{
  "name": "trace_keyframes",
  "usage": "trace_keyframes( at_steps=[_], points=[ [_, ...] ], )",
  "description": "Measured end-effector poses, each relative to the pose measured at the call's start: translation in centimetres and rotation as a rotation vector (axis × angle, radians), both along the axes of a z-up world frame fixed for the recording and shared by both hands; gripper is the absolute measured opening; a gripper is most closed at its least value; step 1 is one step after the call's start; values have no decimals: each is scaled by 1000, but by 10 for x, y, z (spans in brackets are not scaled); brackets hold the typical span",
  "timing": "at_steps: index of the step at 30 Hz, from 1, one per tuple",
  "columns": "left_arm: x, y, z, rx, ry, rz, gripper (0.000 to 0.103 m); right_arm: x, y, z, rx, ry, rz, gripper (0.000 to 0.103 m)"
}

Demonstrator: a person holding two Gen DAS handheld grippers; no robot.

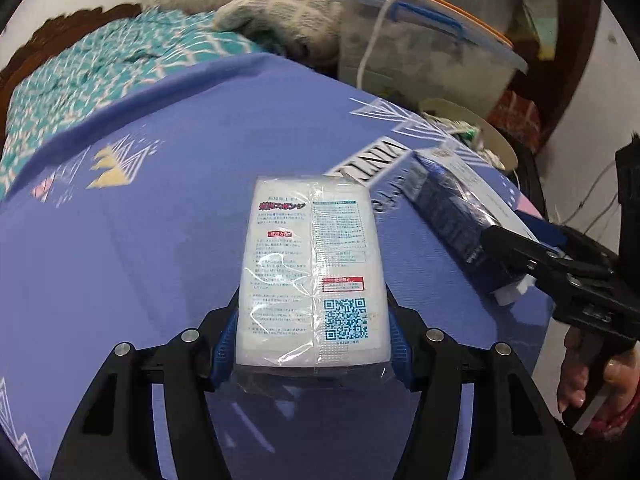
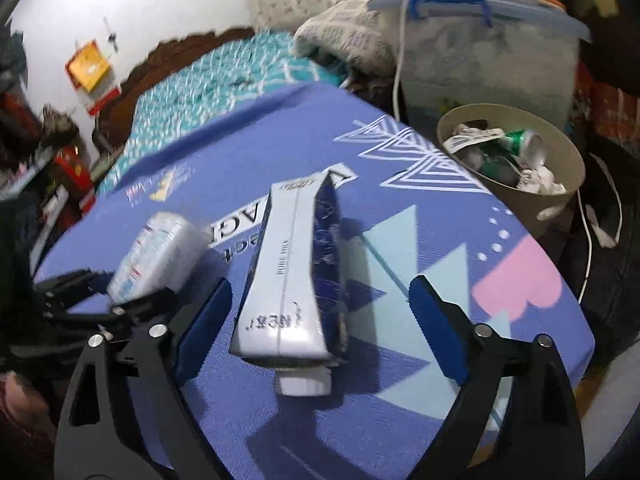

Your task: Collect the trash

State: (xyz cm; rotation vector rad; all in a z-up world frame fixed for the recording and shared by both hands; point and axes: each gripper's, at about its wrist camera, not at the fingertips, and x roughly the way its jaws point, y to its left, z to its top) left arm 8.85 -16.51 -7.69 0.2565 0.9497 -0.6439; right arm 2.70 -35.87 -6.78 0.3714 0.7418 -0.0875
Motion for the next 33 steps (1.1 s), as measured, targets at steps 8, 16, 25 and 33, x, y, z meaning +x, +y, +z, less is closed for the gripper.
trace_keyframes(
  at_steps=[8, 16, 25, 33],
  points=[
    [1, -13, -12, 52, -23, 23, 71, -30, 10, -6, 16, -51, -32, 90],
    [6, -9, -18, 60, -19, 44, 79, -34, 9, -20, 51, -38, -30, 92],
    [4, -8, -19, 60, -23, 47, 82, -36, 27, -32, -42, -43, -22, 94],
    [4, -1, -17, 0, 0, 48, 83, -52, 19, -33, 63, -133, -47, 97]
  ],
)
